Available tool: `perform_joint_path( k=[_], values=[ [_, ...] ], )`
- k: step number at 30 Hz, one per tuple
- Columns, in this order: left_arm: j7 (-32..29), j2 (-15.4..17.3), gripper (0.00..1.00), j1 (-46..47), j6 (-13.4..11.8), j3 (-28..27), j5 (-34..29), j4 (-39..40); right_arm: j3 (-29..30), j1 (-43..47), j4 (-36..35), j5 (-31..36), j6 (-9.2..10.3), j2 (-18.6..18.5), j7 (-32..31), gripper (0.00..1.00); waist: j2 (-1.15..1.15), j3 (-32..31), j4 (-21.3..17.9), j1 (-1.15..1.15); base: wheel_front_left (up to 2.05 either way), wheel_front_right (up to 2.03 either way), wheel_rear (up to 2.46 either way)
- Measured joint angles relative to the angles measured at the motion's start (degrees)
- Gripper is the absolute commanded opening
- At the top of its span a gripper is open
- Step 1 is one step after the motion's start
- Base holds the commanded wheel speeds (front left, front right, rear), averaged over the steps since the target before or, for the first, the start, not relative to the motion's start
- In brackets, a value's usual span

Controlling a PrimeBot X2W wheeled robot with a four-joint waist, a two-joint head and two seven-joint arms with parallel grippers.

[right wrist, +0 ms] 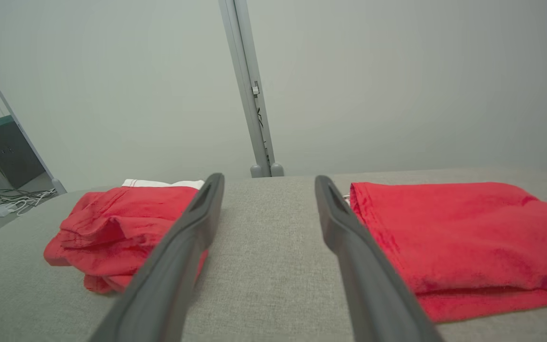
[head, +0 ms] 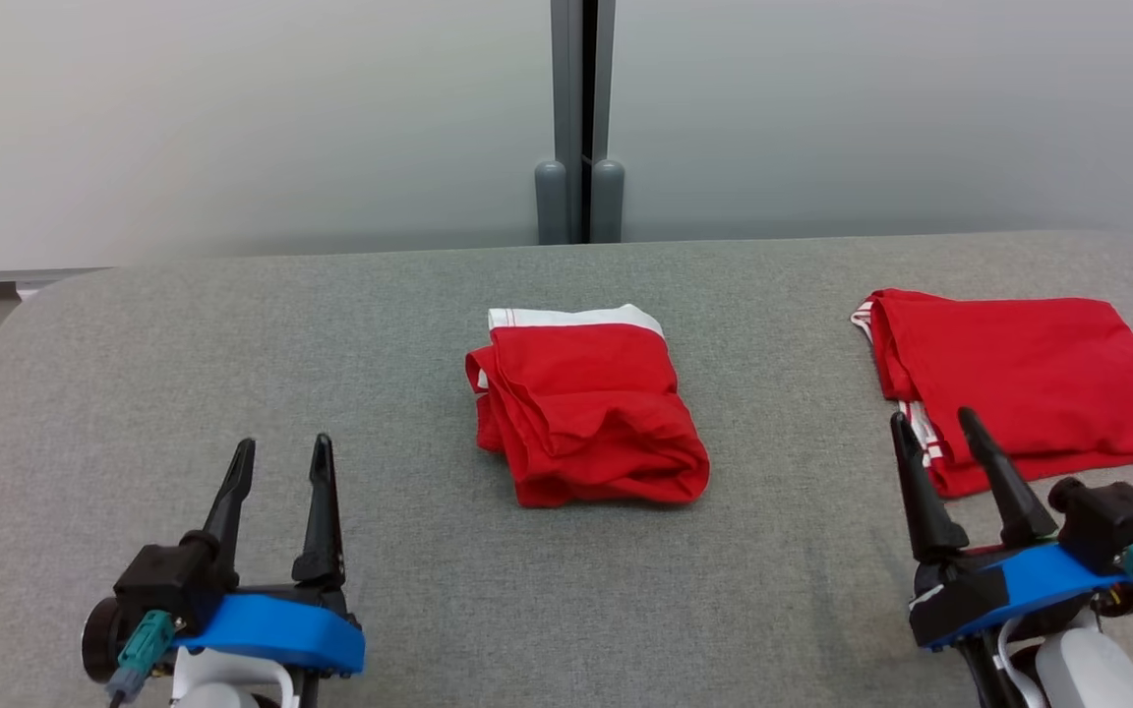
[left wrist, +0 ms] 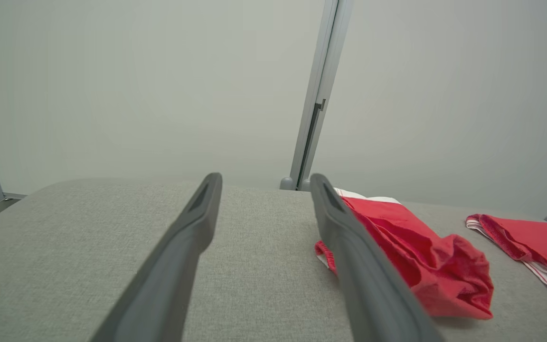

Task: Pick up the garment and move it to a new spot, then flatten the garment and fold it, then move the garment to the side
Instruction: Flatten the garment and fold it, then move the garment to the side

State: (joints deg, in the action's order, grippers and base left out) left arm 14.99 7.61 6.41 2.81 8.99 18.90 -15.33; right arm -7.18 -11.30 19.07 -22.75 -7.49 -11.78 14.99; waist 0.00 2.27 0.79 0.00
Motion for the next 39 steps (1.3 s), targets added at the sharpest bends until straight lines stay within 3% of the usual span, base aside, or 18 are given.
perform_joint_path(
  k=[9,18,29,39],
  values=[
    [0.0,-2.2,1.00,-1.6,2.6,-4.3,-3.5,-1.8,1.4,0.8,0.8,3.5,0.00,1.8,0.0,1.00,0.01,0.1,-0.3,0.00,0.00,0.00,0.00],
    [0.0,-3.5,1.00,-1.3,3.8,-5.6,-5.4,-2.7,0.0,-0.1,4.0,2.6,0.01,2.1,0.0,1.00,0.01,0.3,0.7,0.00,0.00,0.00,0.00],
    [0.0,-4.3,1.00,1.1,4.3,-4.2,-6.4,-3.5,-12.1,-18.2,22.3,-7.6,0.00,1.1,-4.7,1.00,0.01,2.0,4.8,0.01,0.00,0.00,0.00],
    [0.0,-4.6,1.00,2.8,4.4,-2.9,-5.9,-3.6,-17.3,-32.6,38.2,-15.2,0.00,-1.9,-12.5,1.00,0.01,4.9,11.5,0.01,0.00,0.00,0.00]
  ],
)
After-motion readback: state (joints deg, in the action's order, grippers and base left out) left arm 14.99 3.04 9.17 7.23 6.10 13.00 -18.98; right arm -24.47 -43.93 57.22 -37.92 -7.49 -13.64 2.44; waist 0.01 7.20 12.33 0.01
